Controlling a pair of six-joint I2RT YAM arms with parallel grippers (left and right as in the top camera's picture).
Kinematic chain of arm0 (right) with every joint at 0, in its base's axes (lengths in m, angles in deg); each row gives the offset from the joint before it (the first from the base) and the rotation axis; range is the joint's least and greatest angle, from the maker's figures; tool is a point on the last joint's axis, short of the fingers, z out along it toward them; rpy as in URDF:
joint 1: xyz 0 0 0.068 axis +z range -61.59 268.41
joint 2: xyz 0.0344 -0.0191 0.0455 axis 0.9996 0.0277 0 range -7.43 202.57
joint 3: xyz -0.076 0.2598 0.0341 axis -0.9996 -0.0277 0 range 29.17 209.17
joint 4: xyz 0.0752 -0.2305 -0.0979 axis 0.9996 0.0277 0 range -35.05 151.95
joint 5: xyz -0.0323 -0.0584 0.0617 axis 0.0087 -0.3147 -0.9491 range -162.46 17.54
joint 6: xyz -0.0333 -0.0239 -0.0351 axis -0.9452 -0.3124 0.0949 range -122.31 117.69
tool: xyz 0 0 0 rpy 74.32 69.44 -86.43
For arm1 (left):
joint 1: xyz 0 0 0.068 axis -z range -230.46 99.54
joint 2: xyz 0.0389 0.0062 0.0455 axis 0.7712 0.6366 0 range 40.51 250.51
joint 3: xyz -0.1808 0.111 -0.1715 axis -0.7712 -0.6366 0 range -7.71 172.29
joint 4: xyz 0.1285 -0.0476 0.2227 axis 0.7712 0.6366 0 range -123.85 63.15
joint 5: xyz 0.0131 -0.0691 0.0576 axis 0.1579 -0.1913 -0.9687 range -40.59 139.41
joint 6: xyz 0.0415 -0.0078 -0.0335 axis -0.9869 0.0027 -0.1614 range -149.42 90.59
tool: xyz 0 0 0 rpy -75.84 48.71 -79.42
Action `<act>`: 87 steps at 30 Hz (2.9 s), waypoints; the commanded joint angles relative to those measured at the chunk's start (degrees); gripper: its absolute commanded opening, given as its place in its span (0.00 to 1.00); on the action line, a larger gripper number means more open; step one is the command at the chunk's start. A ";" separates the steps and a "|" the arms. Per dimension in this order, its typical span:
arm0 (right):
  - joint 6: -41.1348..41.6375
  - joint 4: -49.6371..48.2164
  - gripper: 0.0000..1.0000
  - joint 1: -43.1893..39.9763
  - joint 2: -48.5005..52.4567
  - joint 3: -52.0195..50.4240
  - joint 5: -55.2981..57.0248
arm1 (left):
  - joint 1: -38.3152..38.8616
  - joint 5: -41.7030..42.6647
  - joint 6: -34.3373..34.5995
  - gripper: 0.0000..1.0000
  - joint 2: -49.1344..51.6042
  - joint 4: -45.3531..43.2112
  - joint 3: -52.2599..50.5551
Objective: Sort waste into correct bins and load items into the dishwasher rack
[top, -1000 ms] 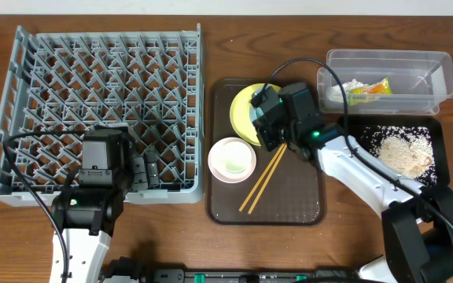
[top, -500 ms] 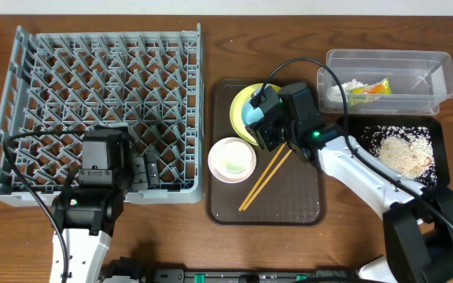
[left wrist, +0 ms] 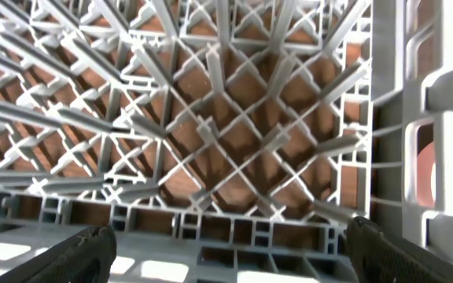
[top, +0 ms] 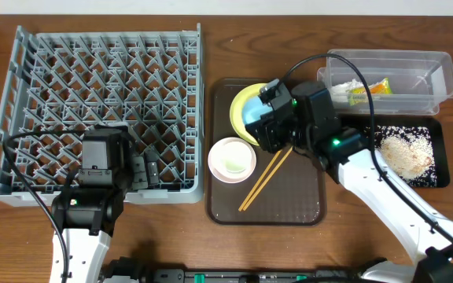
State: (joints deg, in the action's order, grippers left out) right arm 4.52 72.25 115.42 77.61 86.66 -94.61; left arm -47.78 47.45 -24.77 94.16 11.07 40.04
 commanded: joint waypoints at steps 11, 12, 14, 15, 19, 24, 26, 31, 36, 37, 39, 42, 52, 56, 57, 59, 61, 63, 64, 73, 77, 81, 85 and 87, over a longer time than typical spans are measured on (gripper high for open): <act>3.02 4.50 0.49 2.97 4.83 0.50 0.15 | -0.24 -1.11 -0.11 0.95 0.22 -0.35 1.44; 3.04 4.90 0.48 3.10 5.16 0.50 0.90 | -0.24 -1.11 -0.11 0.95 0.22 -0.37 1.44; 3.06 5.55 0.46 3.41 5.88 0.50 1.60 | -0.24 -1.11 -0.11 0.95 0.22 -0.39 1.44; 3.10 5.75 0.44 3.52 6.23 0.50 1.57 | -0.24 -1.09 -0.09 0.95 0.22 -0.39 1.44; 3.91 5.88 0.43 4.04 8.04 0.50 1.79 | -0.24 -1.11 -0.09 0.95 0.22 -0.37 1.44; 3.89 5.88 0.36 4.59 9.66 0.50 1.79 | -0.24 -1.11 -0.11 0.95 0.22 -0.39 1.44; 3.91 5.90 0.33 4.92 10.40 0.50 1.79 | -0.24 -1.11 -0.11 0.95 0.22 -0.37 1.44; 4.13 5.77 0.18 5.38 11.21 0.50 1.81 | -0.24 -1.11 -0.09 0.95 0.22 -0.37 1.44; 4.55 5.77 0.05 5.38 11.21 0.50 1.79 | -0.24 -1.11 -0.09 0.95 0.22 -0.39 1.44; 5.03 5.88 0.03 5.38 11.21 0.50 1.81 | -0.24 -1.09 -0.09 0.95 0.22 -0.39 1.44; 5.92 5.86 0.01 5.29 11.19 0.50 1.79 | -0.24 -1.09 -0.09 0.95 0.22 -0.39 1.44; 6.32 5.88 0.01 4.72 10.64 0.96 1.77 | -0.24 -1.09 -0.07 0.95 0.22 -0.44 1.44; 11.02 6.16 0.01 -6.69 1.46 4.57 -1.11 | -0.24 12.15 1.25 0.95 0.22 -1.64 1.46; 11.58 4.74 0.01 -12.55 0.70 4.57 -14.43 | -0.24 28.02 2.97 0.95 0.59 -6.86 1.46; 11.58 4.37 0.01 -13.44 0.96 4.57 -18.29 | -0.24 32.39 4.20 0.95 0.96 -8.79 1.46; 11.58 2.73 0.01 -14.64 1.57 4.55 -28.09 | -0.24 39.82 7.52 0.95 1.92 -12.46 1.46; 11.65 0.52 0.01 -14.71 2.19 4.55 -35.71 | -0.24 47.67 11.98 0.95 3.39 -16.46 1.46; 12.74 -2.32 0.01 -14.01 2.78 4.55 -41.27 | -0.24 54.97 15.41 0.95 5.14 -20.85 1.46; 13.86 -3.93 0.01 -13.46 2.93 4.55 -43.06 | -0.24 58.42 16.98 0.95 6.16 -23.32 1.44; 20.83 -17.11 0.01 -10.43 3.10 4.55 -48.65 | -0.24 76.78 31.71 0.93 14.03 -41.31 1.46; 21.46 -18.01 0.01 -10.40 3.10 4.55 -48.63 | -0.24 77.46 38.18 0.93 15.58 -44.41 1.46; 21.53 -18.36 0.01 -10.08 3.10 4.55 -48.63 | 0.00 77.42 42.25 0.93 15.58 -46.60 1.46; 22.71 -20.92 0.01 -8.92 3.10 4.55 -48.50 | 0.70 77.42 47.87 0.89 15.58 -50.90 1.46; 22.99 -21.46 0.01 -8.39 3.10 4.55 -47.67 | 1.36 77.44 51.04 0.87 15.58 -53.53 1.46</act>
State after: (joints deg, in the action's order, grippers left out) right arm 26.18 51.24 105.41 80.45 90.62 -141.69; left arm -47.26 123.23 19.60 109.85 -40.64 40.43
